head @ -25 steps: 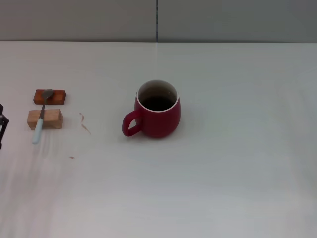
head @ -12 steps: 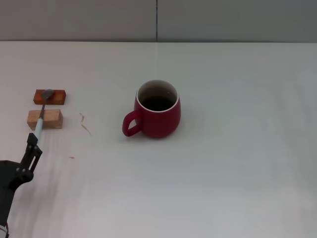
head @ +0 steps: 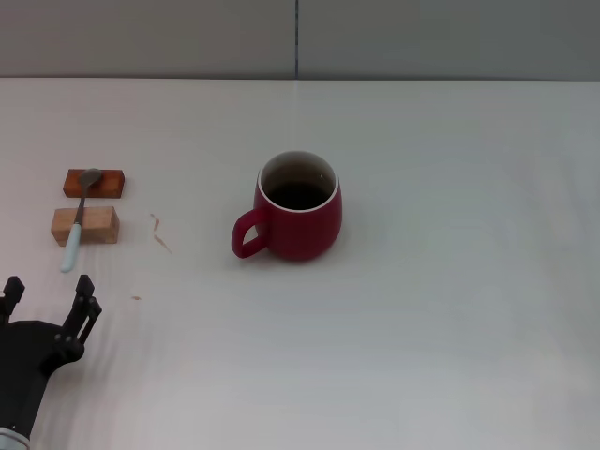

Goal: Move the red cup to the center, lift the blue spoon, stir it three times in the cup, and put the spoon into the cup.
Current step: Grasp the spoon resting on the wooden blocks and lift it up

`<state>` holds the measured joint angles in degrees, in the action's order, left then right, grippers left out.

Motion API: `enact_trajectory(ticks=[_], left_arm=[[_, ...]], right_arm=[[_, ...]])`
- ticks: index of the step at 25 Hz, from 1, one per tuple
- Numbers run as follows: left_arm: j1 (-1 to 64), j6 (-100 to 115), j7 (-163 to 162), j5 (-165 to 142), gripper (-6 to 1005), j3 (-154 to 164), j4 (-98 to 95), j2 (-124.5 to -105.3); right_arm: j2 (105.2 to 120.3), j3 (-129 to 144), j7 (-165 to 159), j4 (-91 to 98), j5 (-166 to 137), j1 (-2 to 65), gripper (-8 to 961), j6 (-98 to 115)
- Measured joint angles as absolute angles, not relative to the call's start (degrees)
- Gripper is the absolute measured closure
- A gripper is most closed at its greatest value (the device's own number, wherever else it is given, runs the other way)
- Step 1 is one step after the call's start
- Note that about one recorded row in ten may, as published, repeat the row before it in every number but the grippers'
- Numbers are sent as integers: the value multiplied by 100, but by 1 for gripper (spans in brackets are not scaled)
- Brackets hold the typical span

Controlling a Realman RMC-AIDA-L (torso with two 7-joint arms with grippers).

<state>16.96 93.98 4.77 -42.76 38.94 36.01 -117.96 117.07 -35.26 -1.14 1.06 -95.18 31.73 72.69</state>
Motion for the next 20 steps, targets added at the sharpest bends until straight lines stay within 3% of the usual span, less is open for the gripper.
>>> enact_trajectory(ticks=[20], left_arm=[[1904, 8740, 392, -4280, 213, 3894, 3035, -11832]], right_arm=[[11707, -3536, -122, 105, -9518, 3143, 253, 7309]])
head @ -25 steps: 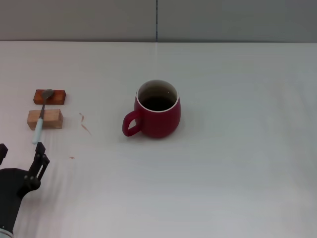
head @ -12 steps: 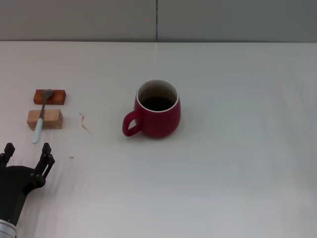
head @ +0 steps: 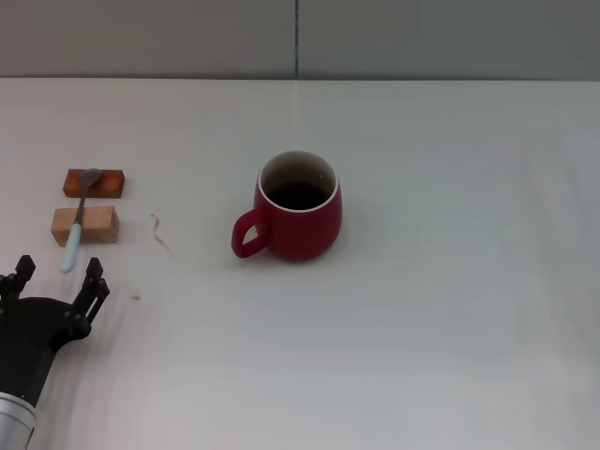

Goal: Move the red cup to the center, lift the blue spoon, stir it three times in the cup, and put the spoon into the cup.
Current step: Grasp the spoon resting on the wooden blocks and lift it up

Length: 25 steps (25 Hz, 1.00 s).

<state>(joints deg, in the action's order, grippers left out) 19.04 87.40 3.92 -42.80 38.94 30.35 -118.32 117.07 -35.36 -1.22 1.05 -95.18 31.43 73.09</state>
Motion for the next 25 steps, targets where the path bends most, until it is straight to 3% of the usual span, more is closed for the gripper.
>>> enact_trajectory(ticks=[25], left_arm=[[2110, 8221, 167, -4510, 218, 3769, 2552, -11866]], right_arm=[[11722, -3533, -123, 105, -9518, 3111, 252, 7381]])
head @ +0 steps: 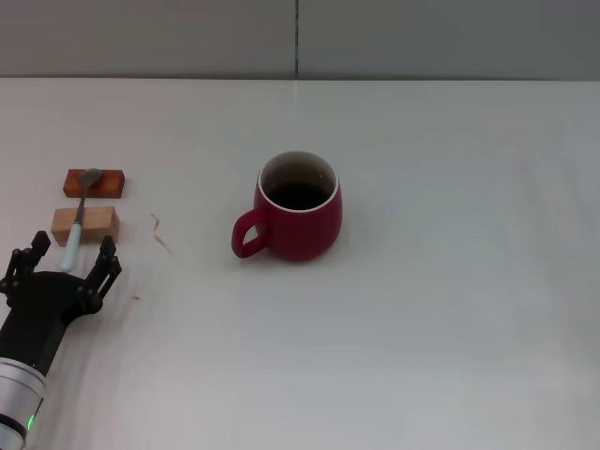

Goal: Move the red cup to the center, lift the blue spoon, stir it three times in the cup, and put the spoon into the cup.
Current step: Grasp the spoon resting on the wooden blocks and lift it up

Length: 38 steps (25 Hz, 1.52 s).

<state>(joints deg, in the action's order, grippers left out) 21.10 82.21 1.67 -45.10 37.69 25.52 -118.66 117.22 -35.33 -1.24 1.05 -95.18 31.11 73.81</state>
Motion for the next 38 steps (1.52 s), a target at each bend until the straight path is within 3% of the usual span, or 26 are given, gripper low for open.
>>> enact_trajectory(ticks=[17, 23, 38], left_arm=[[2161, 8049, -52, -4571, 221, 3717, 2356, -11865], [2162, 8044, -53, -4571, 415, 3702, 2355, -11865], [2145, 7844, -52, -4570, 467, 3682, 2248, -11874]], right_arm=[[11717, -3514, -123, 96, -9518, 3129, 252, 7452], [11715, -3497, -123, 100, -9521, 3120, 253, 7461], [11721, -3496, -123, 106, -9551, 3086, 253, 7524]])
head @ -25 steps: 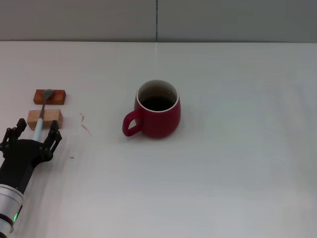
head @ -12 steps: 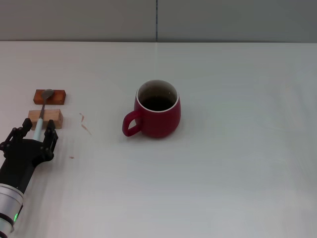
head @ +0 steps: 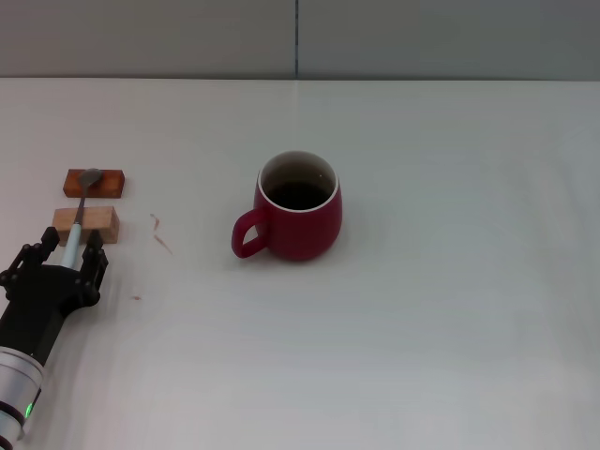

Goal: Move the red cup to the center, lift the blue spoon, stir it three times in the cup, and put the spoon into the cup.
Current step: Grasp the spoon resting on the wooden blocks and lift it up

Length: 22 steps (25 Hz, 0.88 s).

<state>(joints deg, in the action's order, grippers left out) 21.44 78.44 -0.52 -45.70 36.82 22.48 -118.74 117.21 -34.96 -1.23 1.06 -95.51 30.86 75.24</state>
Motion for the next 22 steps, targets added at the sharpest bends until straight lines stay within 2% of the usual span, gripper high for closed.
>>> enact_trajectory(ticks=[8, 22], left_arm=[[2160, 7799, -52, -4570, 469, 3681, 2239, -11882], [2148, 7764, -52, -4576, 604, 3621, 2232, -11882]], right_arm=[[11740, -3489, -123, 106, -9554, 3051, 252, 7600], [11754, -3489, -123, 106, -9563, 3034, 253, 7606]])
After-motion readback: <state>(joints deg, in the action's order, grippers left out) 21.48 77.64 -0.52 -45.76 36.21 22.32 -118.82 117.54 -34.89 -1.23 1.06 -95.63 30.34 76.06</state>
